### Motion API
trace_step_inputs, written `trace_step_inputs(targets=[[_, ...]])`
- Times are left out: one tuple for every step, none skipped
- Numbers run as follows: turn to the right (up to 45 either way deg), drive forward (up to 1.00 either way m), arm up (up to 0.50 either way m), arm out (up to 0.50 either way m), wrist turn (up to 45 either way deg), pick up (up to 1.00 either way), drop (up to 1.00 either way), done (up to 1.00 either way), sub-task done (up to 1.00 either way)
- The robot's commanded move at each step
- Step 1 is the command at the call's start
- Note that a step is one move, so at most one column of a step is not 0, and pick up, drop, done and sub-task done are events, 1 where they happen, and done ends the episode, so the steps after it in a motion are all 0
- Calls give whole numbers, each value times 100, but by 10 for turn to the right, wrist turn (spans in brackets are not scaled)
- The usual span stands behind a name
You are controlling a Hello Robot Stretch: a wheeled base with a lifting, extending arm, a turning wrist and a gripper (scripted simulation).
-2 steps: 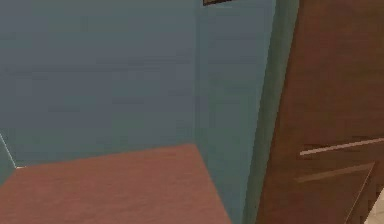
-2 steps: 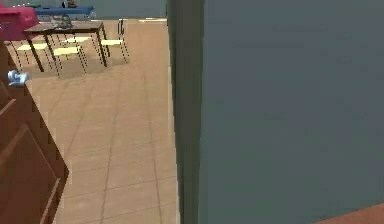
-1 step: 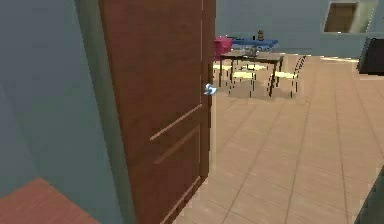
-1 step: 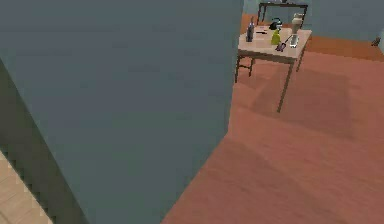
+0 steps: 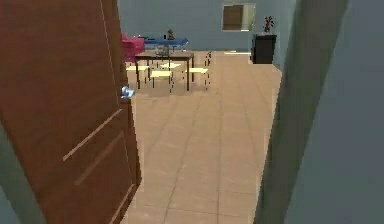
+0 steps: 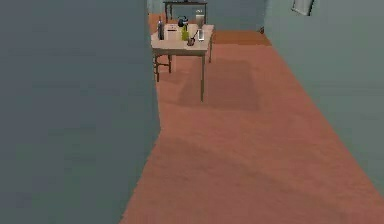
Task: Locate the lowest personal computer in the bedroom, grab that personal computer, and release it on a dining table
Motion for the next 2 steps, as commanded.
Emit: trace_step_inputs(targets=[[0,80,0,0,0,0,0,0,0],[0,80,0,0,0,0,0,0,0]])
